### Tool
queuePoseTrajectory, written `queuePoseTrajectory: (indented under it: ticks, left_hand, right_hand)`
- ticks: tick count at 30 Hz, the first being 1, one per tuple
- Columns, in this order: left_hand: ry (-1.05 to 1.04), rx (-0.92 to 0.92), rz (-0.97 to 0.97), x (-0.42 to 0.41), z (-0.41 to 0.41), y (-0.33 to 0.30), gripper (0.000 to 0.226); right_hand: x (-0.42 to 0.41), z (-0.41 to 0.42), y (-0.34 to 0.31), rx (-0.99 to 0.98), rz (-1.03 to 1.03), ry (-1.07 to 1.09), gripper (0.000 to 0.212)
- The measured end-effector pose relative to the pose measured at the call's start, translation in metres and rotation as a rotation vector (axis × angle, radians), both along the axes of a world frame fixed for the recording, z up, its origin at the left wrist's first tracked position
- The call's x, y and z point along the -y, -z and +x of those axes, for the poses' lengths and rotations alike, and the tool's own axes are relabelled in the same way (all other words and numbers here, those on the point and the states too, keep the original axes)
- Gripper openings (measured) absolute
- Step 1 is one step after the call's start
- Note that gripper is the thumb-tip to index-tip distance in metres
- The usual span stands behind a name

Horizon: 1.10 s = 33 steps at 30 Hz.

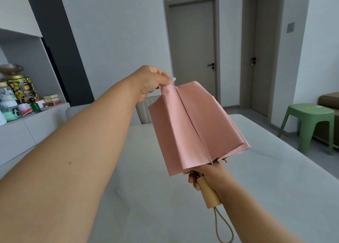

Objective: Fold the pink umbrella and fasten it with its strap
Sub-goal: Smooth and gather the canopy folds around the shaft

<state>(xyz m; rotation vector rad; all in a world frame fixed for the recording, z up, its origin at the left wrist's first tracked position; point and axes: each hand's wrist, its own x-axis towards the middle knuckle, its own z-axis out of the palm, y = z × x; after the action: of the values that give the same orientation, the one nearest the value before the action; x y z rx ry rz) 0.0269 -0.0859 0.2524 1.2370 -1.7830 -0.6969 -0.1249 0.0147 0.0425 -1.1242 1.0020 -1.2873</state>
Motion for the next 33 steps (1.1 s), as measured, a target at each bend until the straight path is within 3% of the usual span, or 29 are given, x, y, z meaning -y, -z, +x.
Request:
queuePoseTrajectory:
  ticks: [7,10,14,17,19,22,24,26,29,33]
  left_hand:
    - [0.067,-0.135,0.083,0.0,0.008,-0.002,0.011]
    - [0.059,-0.256,0.099,0.001,0.013,-0.007,0.021]
    - [-0.091,-0.006,0.093,-0.007,0.006,-0.006,0.036]
    - [-0.135,0.148,0.031,-0.008,-0.003,0.008,0.019]
    - [-0.169,0.136,-0.039,-0.002,-0.002,0.019,0.003]
    - [-0.214,-0.035,-0.041,0.009,0.007,0.036,0.013]
    - [-0.268,-0.086,-0.062,0.014,0.011,0.049,0.011]
    - [-0.35,-0.035,-0.135,0.013,0.012,0.062,0.007]
    - [-0.4,0.002,-0.316,0.012,0.01,0.081,0.014]
    - [-0.412,0.026,-0.396,0.012,0.005,0.095,0.011]
  right_hand:
    - [-0.004,0.0,-0.004,-0.003,-0.033,-0.035,0.008]
    - [-0.002,0.001,-0.003,0.031,-0.046,-0.024,0.004]
    - [0.0,0.001,-0.001,0.051,-0.044,-0.005,0.011]
    - [-0.001,0.001,-0.001,0.059,-0.05,-0.02,0.014]
    - [0.0,0.0,-0.001,0.052,-0.054,-0.046,0.018]
    - [-0.001,-0.002,-0.003,0.089,-0.073,-0.122,0.028]
    - [-0.001,-0.001,-0.002,0.163,-0.103,-0.199,0.048]
    - [-0.001,0.0,-0.001,0.228,-0.126,-0.269,0.063]
    - [-0.002,0.002,0.0,0.326,-0.124,-0.311,0.065]
    - [-0.004,0.004,0.0,0.425,-0.085,-0.299,0.066]
